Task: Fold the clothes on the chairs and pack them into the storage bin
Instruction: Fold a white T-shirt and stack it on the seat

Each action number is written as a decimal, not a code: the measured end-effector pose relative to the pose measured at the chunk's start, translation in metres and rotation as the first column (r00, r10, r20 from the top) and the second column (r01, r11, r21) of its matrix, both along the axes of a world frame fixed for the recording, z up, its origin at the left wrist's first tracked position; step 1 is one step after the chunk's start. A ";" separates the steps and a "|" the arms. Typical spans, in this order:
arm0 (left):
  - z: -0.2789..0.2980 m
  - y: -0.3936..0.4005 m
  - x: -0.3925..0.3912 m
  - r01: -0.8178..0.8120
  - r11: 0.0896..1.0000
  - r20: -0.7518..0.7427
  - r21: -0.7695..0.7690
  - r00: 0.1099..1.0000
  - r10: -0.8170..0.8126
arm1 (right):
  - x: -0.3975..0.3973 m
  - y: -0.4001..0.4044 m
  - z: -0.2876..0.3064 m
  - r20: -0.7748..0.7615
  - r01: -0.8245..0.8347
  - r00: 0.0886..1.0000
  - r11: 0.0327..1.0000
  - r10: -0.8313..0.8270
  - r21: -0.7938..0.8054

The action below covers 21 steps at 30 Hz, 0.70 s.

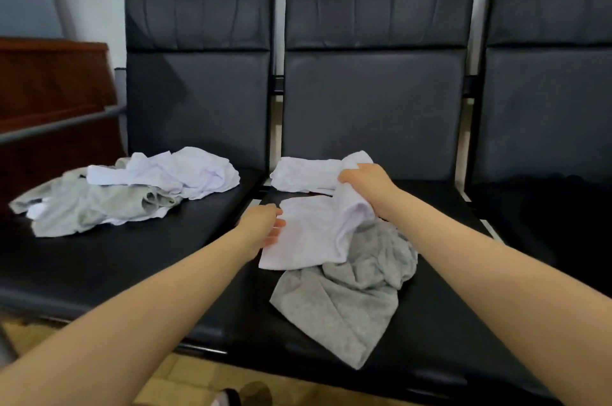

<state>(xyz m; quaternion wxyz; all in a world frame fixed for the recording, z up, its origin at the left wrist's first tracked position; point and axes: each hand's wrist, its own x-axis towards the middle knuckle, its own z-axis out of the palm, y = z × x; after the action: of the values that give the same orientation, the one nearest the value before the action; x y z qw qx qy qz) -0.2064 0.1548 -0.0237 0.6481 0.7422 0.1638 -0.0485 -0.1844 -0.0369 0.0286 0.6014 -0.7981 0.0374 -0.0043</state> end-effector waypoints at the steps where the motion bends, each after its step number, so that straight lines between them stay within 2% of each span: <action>1: 0.000 0.002 0.002 -0.016 0.999 0.008 -0.039 1.000 0.017 | 0.003 0.012 -0.002 -0.018 -0.050 0.999 0.998 0.049 -0.049; 3: -0.001 0.003 0.008 -0.034 0.991 0.002 -0.128 0.999 0.035 | 0.006 0.031 -0.007 -0.130 -0.165 0.979 0.985 0.158 -0.047; 5: -0.004 0.004 0.010 -0.042 0.984 -0.009 -0.174 0.999 0.041 | 0.004 0.042 -0.009 -0.257 -0.288 0.913 0.947 0.316 0.141; 6: -0.007 0.005 0.014 -0.035 0.983 -0.006 -0.183 0.999 0.034 | 0.004 0.044 -0.010 -0.259 -0.303 0.897 0.926 0.357 0.225; 8: -0.010 0.005 0.017 -0.016 0.988 0.004 -0.152 1.000 0.017 | 0.007 0.045 -0.013 -0.194 -0.242 0.937 0.939 0.292 0.246; 10: -0.014 0.004 0.021 0.010 1.000 0.019 0.019 1.000 -0.010 | 0.013 0.044 -0.017 -0.121 -0.071 0.988 0.978 0.096 0.195; 11: -0.015 0.004 0.023 0.026 0.980 0.033 0.197 0.999 -0.033 | 0.017 0.041 -0.020 -0.102 0.013 0.995 0.988 0.002 0.152; 13: -0.015 0.003 0.024 0.041 0.857 0.077 0.514 0.993 -0.094 | 0.022 0.031 -0.028 -0.083 0.114 0.990 0.993 -0.111 0.036; 15: -0.018 0.002 0.024 0.037 0.726 0.090 0.686 0.987 -0.135 | 0.019 0.022 -0.037 -0.109 0.071 0.991 0.994 -0.080 -0.078; 16: -0.021 0.002 0.024 0.036 0.697 0.083 0.716 0.987 -0.136 | 0.014 0.021 -0.041 -0.147 0.021 0.988 0.993 -0.038 -0.120; 18: -0.023 0.000 0.023 0.052 0.701 0.056 0.711 0.990 -0.130 | 0.007 0.021 -0.052 -0.202 -0.096 0.978 0.967 0.048 -0.238; 19: -0.025 -0.002 0.022 0.059 0.718 0.040 0.693 0.992 -0.120 | 0.005 0.023 -0.058 -0.182 -0.124 0.980 0.952 0.074 -0.280; 21: -0.026 -0.003 0.021 0.055 0.747 0.046 0.663 0.993 -0.113 | 0.004 0.026 -0.069 -0.090 -0.121 0.991 0.959 0.101 -0.258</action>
<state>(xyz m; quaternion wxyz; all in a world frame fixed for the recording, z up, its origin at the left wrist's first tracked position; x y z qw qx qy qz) -0.1854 0.1517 -0.0498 0.3478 0.9310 0.1099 0.0141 -0.1801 -0.0113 -0.0401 0.4879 -0.8711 0.0145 0.0547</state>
